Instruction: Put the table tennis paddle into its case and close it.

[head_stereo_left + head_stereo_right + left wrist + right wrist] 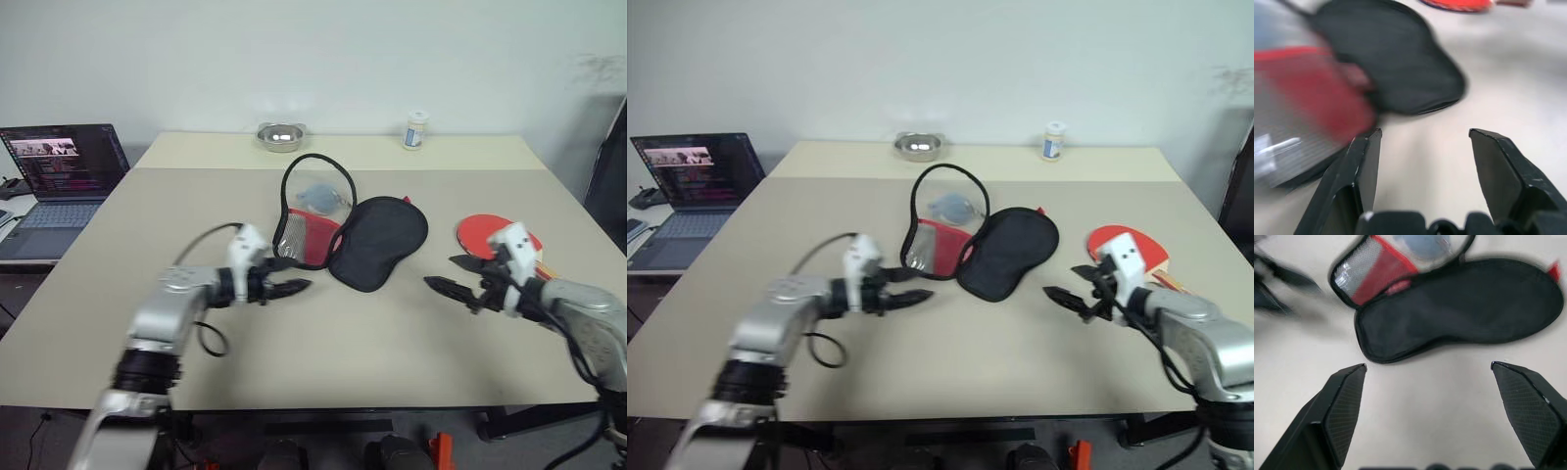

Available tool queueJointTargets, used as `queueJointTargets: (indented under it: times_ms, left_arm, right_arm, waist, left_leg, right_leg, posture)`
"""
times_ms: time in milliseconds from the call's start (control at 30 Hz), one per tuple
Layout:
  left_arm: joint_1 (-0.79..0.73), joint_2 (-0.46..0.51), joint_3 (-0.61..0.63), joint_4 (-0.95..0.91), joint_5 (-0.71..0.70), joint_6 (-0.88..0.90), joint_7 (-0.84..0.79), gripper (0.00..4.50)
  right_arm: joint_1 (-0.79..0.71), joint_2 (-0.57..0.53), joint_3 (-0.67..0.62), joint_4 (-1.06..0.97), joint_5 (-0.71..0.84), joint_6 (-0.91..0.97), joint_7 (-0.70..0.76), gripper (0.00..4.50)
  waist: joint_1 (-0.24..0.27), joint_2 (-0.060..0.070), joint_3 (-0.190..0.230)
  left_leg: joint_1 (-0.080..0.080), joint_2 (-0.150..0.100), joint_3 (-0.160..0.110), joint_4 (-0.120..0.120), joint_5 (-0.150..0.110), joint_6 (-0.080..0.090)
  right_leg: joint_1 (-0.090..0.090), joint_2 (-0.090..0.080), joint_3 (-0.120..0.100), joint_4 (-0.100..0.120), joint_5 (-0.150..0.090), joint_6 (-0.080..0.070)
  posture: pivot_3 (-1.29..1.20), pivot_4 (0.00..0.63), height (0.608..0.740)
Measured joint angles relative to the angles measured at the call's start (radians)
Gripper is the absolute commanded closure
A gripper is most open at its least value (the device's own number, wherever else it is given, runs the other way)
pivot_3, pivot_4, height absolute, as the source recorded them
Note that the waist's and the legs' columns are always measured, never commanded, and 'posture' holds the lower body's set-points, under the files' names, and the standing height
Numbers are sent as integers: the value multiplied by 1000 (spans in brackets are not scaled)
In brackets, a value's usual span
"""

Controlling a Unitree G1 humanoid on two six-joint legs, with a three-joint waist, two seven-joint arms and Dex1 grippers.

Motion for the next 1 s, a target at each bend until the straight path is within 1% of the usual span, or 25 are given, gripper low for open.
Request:
queueJointTargets:
  times_ms: [100,200,300,400,600,700,733,833,867,900,967,1000]
  left_arm:
    - [37,58,27,-37,-38,-9,-49,1409]
    - [59,95,35,-41,-38,-18,-64,1409]
    - [63,104,38,-52,-38,-28,-61,1409]
    - [70,110,38,-62,-34,-40,-57,1409]
    - [77,111,38,-64,-34,-52,-41,1409]
    - [77,111,38,-68,-34,-53,-37,1365]
    - [77,111,38,-68,-34,-53,-35,1365]
    - [76,111,37,-68,-34,-54,-24,1365]
    - [76,111,37,-69,-34,-54,-20,1365]
    - [75,111,37,-70,-34,-54,-18,1365]
    - [75,111,37,-70,-34,-54,-16,1365]
    - [75,111,37,-70,-34,-54,-16,1365]
  right_arm:
    - [-72,74,88,75,-65,5,-67,0]
    - [-147,149,142,189,-137,-1,-131,0]
    - [-225,223,164,345,-212,-26,-203,0]
    - [-279,257,167,455,-254,-57,-223,0]
    - [-320,310,168,522,-290,-84,-216,0]
    - [-323,349,176,520,-299,-84,-213,573]
    - [-323,365,184,514,-299,-81,-210,856]
    - [-322,423,213,481,-297,-58,-202,1849]
    - [-319,443,221,470,-297,-50,-202,2281]
    - [-315,454,225,462,-296,-42,-204,2573]
    - [-311,464,226,455,-297,-32,-207,3303]
    - [-308,468,226,451,-297,-28,-208,3555]
  waist:
    - [6,0,0]
    - [8,0,0]
    - [10,0,0]
    - [6,0,0]
    - [-2,-1,0]
    - [-9,-1,0]
    - [-12,-1,0]
    - [-24,-1,0]
    - [-25,0,0]
    - [-25,0,0]
    - [-25,0,0]
    - [-25,0,0]
  left_leg:
    - [-1,-3,1,0,0,0]
    - [-2,-4,2,0,0,0]
    - [-3,-4,1,0,0,0]
    - [-5,-3,2,0,0,0]
    - [-2,-1,3,0,0,0]
    - [-1,1,4,0,0,0]
    - [-1,3,4,0,0,0]
    - [-1,8,4,-1,0,0]
    - [-1,9,4,-1,0,0]
    - [-1,10,3,-1,0,0]
    - [-1,11,3,-1,0,0]
    - [-1,12,3,-1,0,0]
  right_leg:
    - [0,-2,1,-1,0,0]
    - [0,-3,2,-2,0,0]
    - [-2,-3,2,-2,0,0]
    - [-5,-2,4,-1,0,0]
    - [-4,-1,5,3,1,-1]
    - [-4,1,6,3,1,-1]
    - [-4,1,6,3,1,-1]
    - [-5,4,5,2,1,-2]
    - [-6,6,5,3,1,-3]
    - [-6,7,5,3,1,-3]
    - [-6,9,5,3,1,-4]
    - [-6,9,5,3,1,-4]
  posture:
    - [0,150,740]
    - [0,150,740]
    - [0,150,740]
    - [0,150,740]
    - [0,150,740]
    - [0,150,740]
    - [0,150,740]
    - [0,150,740]
    - [0,150,740]
    - [0,150,740]
    - [0,150,740]
    - [0,150,740]
